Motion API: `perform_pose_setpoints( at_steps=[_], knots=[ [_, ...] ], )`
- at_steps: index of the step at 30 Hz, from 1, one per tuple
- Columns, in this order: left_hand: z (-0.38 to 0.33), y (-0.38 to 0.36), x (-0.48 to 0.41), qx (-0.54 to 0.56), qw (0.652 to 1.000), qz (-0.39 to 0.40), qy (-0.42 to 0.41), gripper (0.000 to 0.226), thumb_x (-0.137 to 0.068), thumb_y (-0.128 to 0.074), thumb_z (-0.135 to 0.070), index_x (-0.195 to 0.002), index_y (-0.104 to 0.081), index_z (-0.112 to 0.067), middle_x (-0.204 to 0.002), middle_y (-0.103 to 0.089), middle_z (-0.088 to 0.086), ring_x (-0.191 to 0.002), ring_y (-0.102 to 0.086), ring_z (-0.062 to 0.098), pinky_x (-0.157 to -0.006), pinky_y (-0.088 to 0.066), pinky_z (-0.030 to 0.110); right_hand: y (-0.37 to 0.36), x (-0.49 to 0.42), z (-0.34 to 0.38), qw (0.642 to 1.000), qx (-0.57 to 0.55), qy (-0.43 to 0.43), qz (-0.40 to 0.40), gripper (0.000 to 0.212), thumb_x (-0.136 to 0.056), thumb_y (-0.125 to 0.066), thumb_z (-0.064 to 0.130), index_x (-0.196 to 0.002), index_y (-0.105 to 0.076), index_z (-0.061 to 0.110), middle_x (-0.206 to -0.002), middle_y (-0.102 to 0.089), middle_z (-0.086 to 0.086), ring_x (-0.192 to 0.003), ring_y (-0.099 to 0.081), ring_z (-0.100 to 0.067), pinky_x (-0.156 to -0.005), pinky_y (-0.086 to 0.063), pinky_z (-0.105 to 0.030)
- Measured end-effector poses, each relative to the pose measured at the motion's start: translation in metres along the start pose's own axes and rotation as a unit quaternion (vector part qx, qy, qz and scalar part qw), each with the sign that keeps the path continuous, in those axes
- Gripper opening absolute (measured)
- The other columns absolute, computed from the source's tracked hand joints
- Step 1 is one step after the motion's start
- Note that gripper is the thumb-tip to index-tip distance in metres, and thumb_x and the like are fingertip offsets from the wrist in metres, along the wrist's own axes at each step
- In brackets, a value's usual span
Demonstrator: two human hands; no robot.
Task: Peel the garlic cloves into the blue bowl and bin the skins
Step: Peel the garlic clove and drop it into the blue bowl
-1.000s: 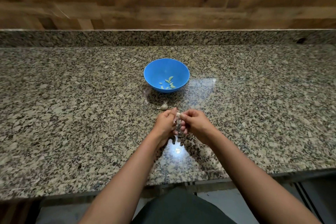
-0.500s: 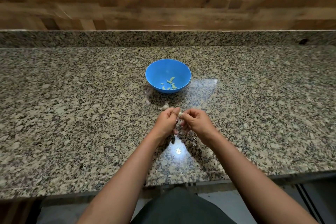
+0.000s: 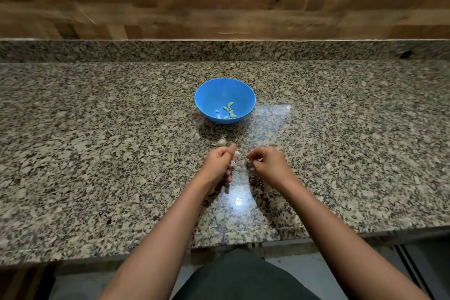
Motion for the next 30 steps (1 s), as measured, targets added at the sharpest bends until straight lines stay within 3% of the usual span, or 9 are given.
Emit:
perform_pose_setpoints(
  at_steps=[5,9,14,17,19,21,25,28,30],
  knots=[
    [-0.006,-0.006,0.001,-0.066,0.997,0.008,-0.03,0.028,-0.099,-0.045,-0.031,-0.084,-0.056,-0.009,-0.062,-0.048,-0.001,-0.039,-0.041,0.007,-0.035,-0.037,0.021,-0.013,0.009,0.005,0.947,-0.295,-0.085,0.093,0.011,-0.089,-0.059,0.011,-0.088,-0.066,0.003,-0.085,-0.068,-0.014,-0.056,-0.057,-0.015,-0.05,-0.05,-0.021],
    [-0.015,-0.007,0.004,-0.141,0.988,-0.031,-0.058,0.03,-0.099,-0.045,-0.029,-0.092,-0.06,-0.004,-0.066,-0.054,0.004,-0.045,-0.045,0.01,-0.037,-0.038,0.02,-0.014,0.008,0.005,0.947,-0.298,-0.098,0.072,0.011,-0.09,-0.057,0.005,-0.084,-0.064,0.001,-0.075,-0.064,-0.014,-0.054,-0.054,-0.015,-0.05,-0.05,-0.024],
    [-0.024,-0.001,0.002,-0.234,0.963,-0.109,-0.083,0.034,-0.097,-0.048,-0.031,-0.09,-0.064,-0.003,-0.077,-0.062,0.014,-0.067,-0.049,0.019,-0.059,-0.037,0.029,-0.004,0.007,0.007,0.989,-0.126,-0.03,-0.073,0.011,-0.091,-0.058,0.01,-0.091,-0.068,0.003,-0.081,-0.068,-0.012,-0.065,-0.063,-0.02,-0.064,-0.057,-0.036],
    [-0.024,-0.002,0.002,-0.231,0.963,-0.116,-0.079,0.033,-0.097,-0.048,-0.03,-0.088,-0.064,-0.002,-0.071,-0.059,0.01,-0.064,-0.05,0.02,-0.057,-0.039,0.028,-0.005,0.009,0.008,0.989,-0.101,-0.005,-0.107,0.012,-0.091,-0.058,0.01,-0.093,-0.068,0.004,-0.081,-0.069,-0.009,-0.069,-0.065,-0.022,-0.065,-0.056,-0.035],
    [-0.023,-0.003,0.002,-0.19,0.975,-0.101,-0.059,0.031,-0.097,-0.049,-0.028,-0.084,-0.062,-0.003,-0.067,-0.058,0.007,-0.058,-0.052,0.018,-0.053,-0.045,0.025,-0.009,0.008,0.001,0.981,-0.163,-0.035,-0.098,0.013,-0.092,-0.056,0.009,-0.091,-0.067,0.002,-0.077,-0.067,-0.011,-0.062,-0.063,-0.023,-0.061,-0.055,-0.035],
    [-0.018,-0.005,-0.002,-0.155,0.984,-0.07,-0.046,0.028,-0.096,-0.051,-0.028,-0.079,-0.059,-0.006,-0.065,-0.058,0.007,-0.055,-0.055,0.021,-0.058,-0.053,0.036,-0.015,0.005,-0.009,0.954,-0.276,-0.099,-0.06,0.017,-0.094,-0.052,0.006,-0.09,-0.064,-0.004,-0.069,-0.062,-0.013,-0.052,-0.057,-0.019,-0.054,-0.053,-0.032],
    [-0.024,0.003,0.003,-0.219,0.97,-0.083,-0.063,0.025,-0.092,-0.058,-0.026,-0.073,-0.057,-0.011,-0.067,-0.062,0.011,-0.054,-0.059,0.02,-0.059,-0.054,0.036,-0.016,0.004,-0.018,0.901,-0.4,-0.171,-0.001,0.018,-0.095,-0.049,0.002,-0.099,-0.058,-0.013,-0.068,-0.057,-0.013,-0.051,-0.054,-0.018,-0.046,-0.051,-0.019],
    [-0.037,0.004,0.007,-0.282,0.949,-0.095,-0.106,0.006,-0.088,-0.064,-0.016,-0.089,-0.065,-0.01,-0.088,-0.068,0.009,-0.076,-0.061,0.017,-0.074,-0.052,0.03,-0.018,0.007,-0.02,0.865,-0.458,-0.202,0.034,0.017,-0.094,-0.049,0.0,-0.096,-0.057,-0.015,-0.069,-0.056,-0.016,-0.05,-0.054,-0.018,-0.044,-0.05,-0.018],
    [-0.042,-0.002,0.007,-0.329,0.932,-0.07,-0.134,0.021,-0.087,-0.064,-0.012,-0.109,-0.065,-0.01,-0.099,-0.065,0.004,-0.086,-0.06,0.012,-0.081,-0.049,0.021,-0.017,0.009,-0.018,0.863,-0.457,-0.207,0.053,0.018,-0.093,-0.049,-0.001,-0.098,-0.055,-0.017,-0.069,-0.057,-0.016,-0.054,-0.053,-0.019,-0.044,-0.05,-0.018]
  ],
)
Point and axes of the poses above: each hand's wrist, its own x-axis away from the middle knuckle, its own y-axis out of the back of the hand, z = x × y, the point moved 9 cm from there along -x, towards the middle knuckle
